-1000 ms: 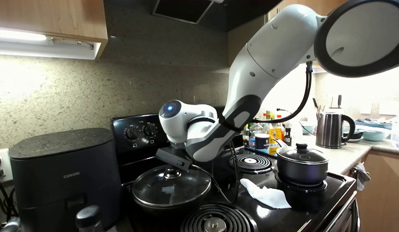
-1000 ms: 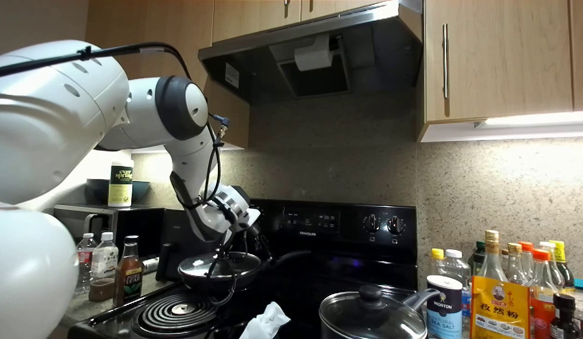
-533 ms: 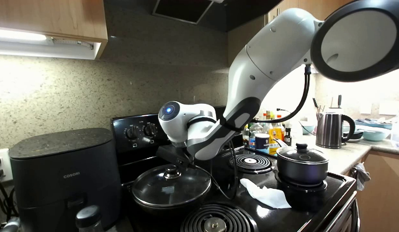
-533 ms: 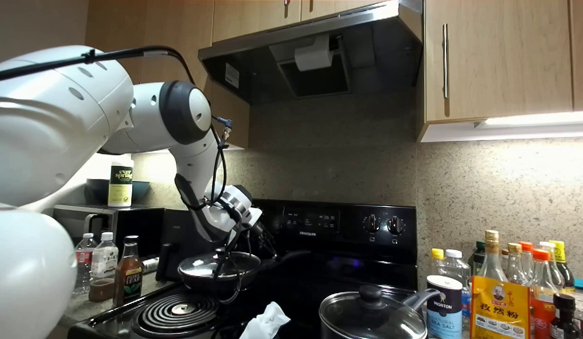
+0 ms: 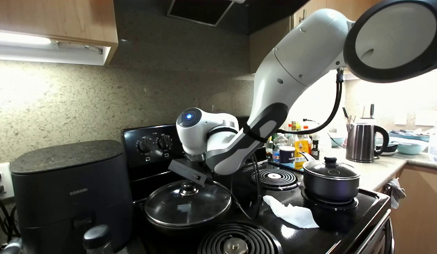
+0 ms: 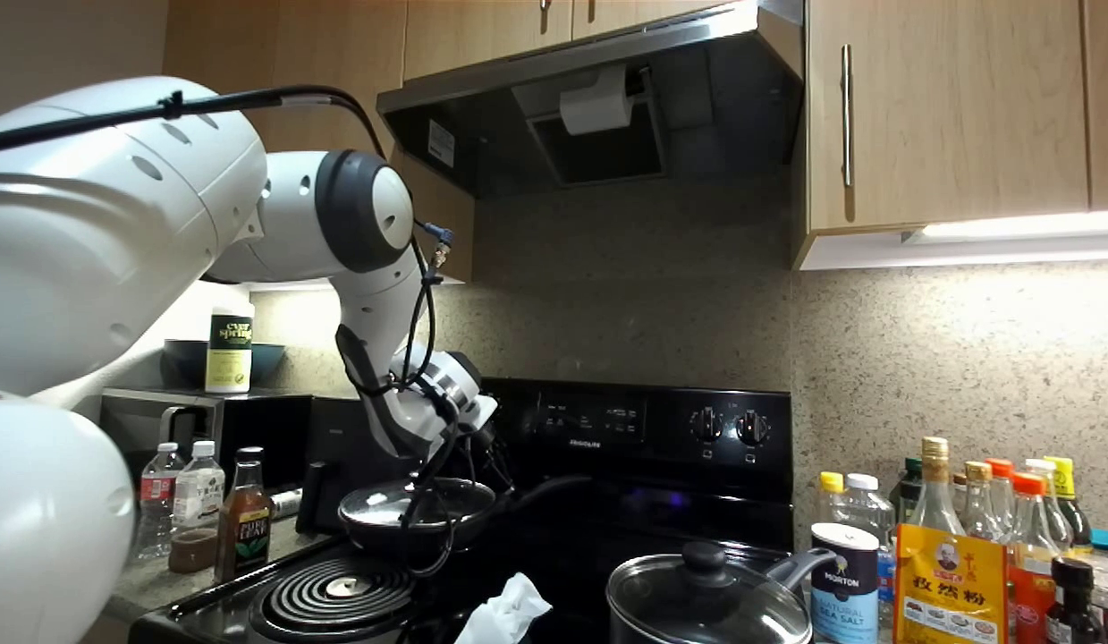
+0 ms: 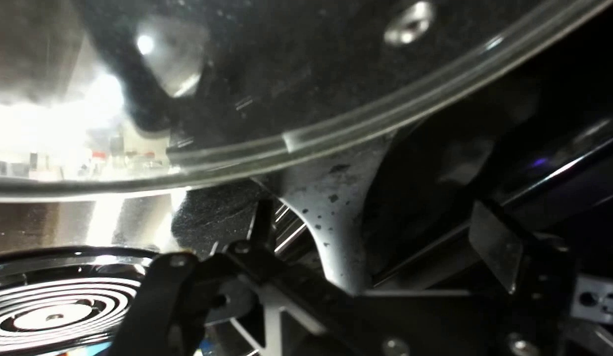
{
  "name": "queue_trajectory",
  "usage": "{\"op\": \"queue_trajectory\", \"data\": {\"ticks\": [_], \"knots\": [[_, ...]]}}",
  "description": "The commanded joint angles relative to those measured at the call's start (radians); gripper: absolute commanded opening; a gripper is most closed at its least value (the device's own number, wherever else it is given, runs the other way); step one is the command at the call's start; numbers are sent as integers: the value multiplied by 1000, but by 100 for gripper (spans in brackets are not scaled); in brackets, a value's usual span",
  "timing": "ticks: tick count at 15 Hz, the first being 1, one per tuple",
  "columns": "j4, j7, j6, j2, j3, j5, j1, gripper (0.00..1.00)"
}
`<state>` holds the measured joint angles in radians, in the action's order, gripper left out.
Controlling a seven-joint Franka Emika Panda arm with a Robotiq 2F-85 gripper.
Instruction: Move the pan on the left to the back left plate on the stove
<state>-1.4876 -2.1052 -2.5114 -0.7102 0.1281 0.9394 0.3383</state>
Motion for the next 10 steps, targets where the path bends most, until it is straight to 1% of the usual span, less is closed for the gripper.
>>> {"op": "queue_trajectory", "data": {"ticks": [1, 2, 5, 7, 8, 10], "knots": [[-90, 50, -68, 61, -69, -73, -67, 100], [-83, 35, -77, 51, -64, -83, -70, 100], [-76, 44, -82, 36, -64, -139, -84, 100], [-71, 51, -109, 23, -59, -167, -92, 100], [-68, 39, -124, 21, -45, -158, -83, 100], [-82, 40, -197, 36, -29, -136, -78, 100]]}}
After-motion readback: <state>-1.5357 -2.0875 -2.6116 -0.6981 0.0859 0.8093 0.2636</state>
